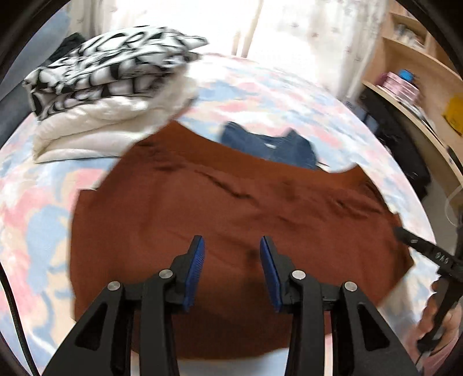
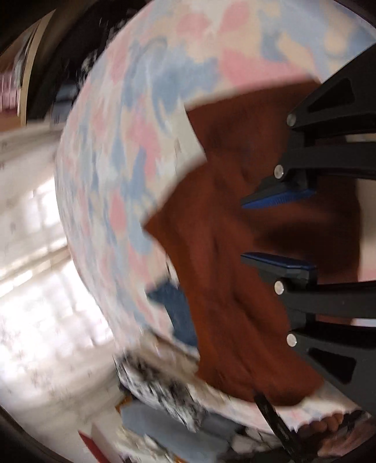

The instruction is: Fold large clothes

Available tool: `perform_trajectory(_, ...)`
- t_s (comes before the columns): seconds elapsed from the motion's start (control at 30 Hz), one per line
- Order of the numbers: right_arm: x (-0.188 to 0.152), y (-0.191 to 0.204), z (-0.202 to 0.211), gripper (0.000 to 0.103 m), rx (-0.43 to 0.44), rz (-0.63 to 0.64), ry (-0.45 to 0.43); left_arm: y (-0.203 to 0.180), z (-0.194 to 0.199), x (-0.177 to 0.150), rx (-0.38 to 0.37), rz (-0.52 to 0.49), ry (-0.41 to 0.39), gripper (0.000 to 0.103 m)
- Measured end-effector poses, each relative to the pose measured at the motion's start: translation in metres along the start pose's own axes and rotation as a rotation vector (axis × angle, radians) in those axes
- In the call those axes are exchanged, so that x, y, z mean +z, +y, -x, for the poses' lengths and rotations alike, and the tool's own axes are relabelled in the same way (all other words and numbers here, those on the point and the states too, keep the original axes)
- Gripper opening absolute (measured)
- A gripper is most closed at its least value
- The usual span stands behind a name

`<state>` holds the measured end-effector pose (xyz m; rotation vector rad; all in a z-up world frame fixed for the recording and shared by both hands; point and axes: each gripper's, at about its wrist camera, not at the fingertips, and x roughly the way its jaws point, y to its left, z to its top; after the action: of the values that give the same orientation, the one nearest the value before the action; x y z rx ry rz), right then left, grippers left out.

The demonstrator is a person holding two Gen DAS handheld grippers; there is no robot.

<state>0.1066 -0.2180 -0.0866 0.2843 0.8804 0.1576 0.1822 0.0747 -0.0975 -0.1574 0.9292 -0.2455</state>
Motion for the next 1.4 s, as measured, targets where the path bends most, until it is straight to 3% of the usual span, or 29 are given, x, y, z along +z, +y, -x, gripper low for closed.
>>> perform_trajectory(0.1,-0.014,0.041,-0.004,0.032,0.069,0.076,0.025,-0.028,-0.005,-0.015,-0.035,-0.028,0.021,0.037)
perform_trajectory(0.2,-0.034,0.08,-0.014,0.032,0.057,0.203,0.038,-0.045,-0.016,-0.033,0.043,-0.07,0.005,0.037)
perform_trajectory(0.27,-0.042,0.084,-0.02,0.032,0.018,0.244,0.041,-0.046,-0.022,-0.038,0.077,-0.08,0.009,0.037)
perform_trajectory(0.37,-0.048,0.07,-0.022,0.032,-0.011,0.24,0.036,-0.03,-0.024,-0.041,0.1,-0.055,0.018,0.037)
perform_trajectory(0.5,-0.039,0.017,-0.01,0.029,-0.067,0.143,0.003,0.001,-0.018,-0.04,0.126,0.019,0.023,0.037)
perform_trajectory(0.63,-0.033,-0.031,0.002,0.033,-0.268,0.069,-0.033,0.032,-0.011,-0.042,0.136,0.09,0.021,0.036)
perform_trajectory(0.7,-0.034,-0.063,0.006,0.03,-0.217,-0.044,-0.019,0.04,-0.009,-0.045,0.117,0.107,0.019,0.035)
perform_trajectory(0.8,-0.041,-0.077,0.009,0.027,-0.166,-0.115,-0.03,0.04,-0.009,-0.048,0.127,0.101,0.009,0.035)
perform_trajectory(1.03,-0.043,-0.059,0.006,0.03,-0.257,-0.042,-0.037,0.038,-0.007,-0.048,0.129,0.092,-0.005,0.037)
perform_trajectory(1.13,-0.043,-0.062,0.012,0.03,-0.244,-0.069,-0.03,0.04,0.001,-0.047,0.097,0.125,-0.005,0.044)
perform_trajectory(1.2,-0.043,-0.061,0.019,0.03,-0.229,-0.101,-0.036,0.038,0.011,-0.048,0.088,0.144,-0.015,0.058)
perform_trajectory(1.3,-0.049,-0.05,0.034,0.031,-0.187,-0.134,-0.05,0.033,0.031,-0.052,0.085,0.148,-0.05,0.07)
perform_trajectory(1.4,-0.055,-0.035,0.047,0.031,-0.168,-0.127,-0.065,0.031,0.05,-0.059,0.079,0.147,-0.067,0.072)
